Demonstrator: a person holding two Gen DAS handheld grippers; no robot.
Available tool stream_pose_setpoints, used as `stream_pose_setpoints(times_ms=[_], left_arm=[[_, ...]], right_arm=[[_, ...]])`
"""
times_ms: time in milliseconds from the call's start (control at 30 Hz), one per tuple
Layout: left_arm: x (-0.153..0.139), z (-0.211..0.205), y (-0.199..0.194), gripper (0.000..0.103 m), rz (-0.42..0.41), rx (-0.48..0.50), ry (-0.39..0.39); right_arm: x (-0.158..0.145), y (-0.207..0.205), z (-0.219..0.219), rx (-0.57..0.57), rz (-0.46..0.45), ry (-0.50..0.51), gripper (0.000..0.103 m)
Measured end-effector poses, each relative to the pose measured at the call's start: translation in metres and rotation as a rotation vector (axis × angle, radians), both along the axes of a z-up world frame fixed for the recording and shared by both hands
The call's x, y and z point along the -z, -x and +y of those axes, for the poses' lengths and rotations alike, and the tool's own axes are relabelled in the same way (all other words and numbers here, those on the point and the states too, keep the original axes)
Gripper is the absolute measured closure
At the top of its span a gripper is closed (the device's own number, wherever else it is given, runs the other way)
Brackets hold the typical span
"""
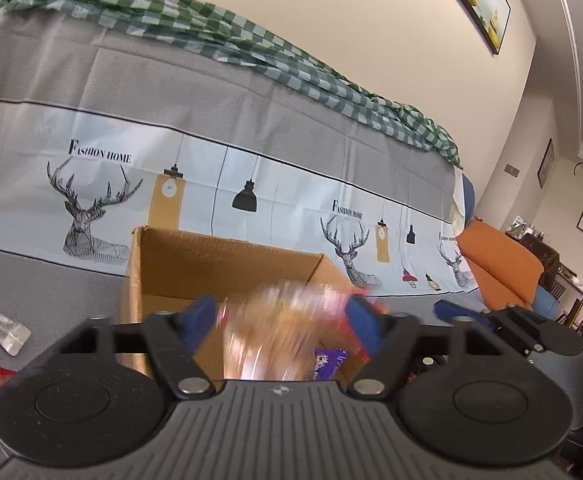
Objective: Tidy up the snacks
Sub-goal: 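Lower the red spicy-strip pack into the box with right gripper while left gripper releases the cracker bag, then move both open tools back to the remaining snacks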
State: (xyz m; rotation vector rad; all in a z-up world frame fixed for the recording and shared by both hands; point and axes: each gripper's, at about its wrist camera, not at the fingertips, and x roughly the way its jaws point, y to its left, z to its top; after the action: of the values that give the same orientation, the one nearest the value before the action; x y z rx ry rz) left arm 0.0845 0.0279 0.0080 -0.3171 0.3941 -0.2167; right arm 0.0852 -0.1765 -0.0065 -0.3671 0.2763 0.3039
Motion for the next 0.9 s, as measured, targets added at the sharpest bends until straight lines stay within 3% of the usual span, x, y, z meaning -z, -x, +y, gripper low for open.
stream_pose_setpoints(times_ms=[267,400,667,800,900], left_arm=[[-0.002,0.008,0.001,0.022,-0.001,-0.028,0.015],[-0.004,0.014,0.004,0.044,0.012,-0.045,-0.013],[-0.001,0.060,0.011,0.062,0.115,-0.182,-0.029],[-0.003,0.093,0.022,0.065,0.138,-0.247,-0.002],[-0.006,0.121,0.026,0.069,0.166,-0.255,0.066]], right_arm=[[-0.002,-0.002,0.001,0.013,-0.023,-0.002,0.035],[-0.004,-0.002,0.008,0.028,-0.022,-0.023,0.035],[-0.015,0.011,0.037,-0.006,-0.049,-0.129,0.037],[-0.023,0.023,0.056,-0.059,-0.061,-0.211,0.058],[-0.026,0.027,0.071,-0.096,-0.033,-0.277,0.072]])
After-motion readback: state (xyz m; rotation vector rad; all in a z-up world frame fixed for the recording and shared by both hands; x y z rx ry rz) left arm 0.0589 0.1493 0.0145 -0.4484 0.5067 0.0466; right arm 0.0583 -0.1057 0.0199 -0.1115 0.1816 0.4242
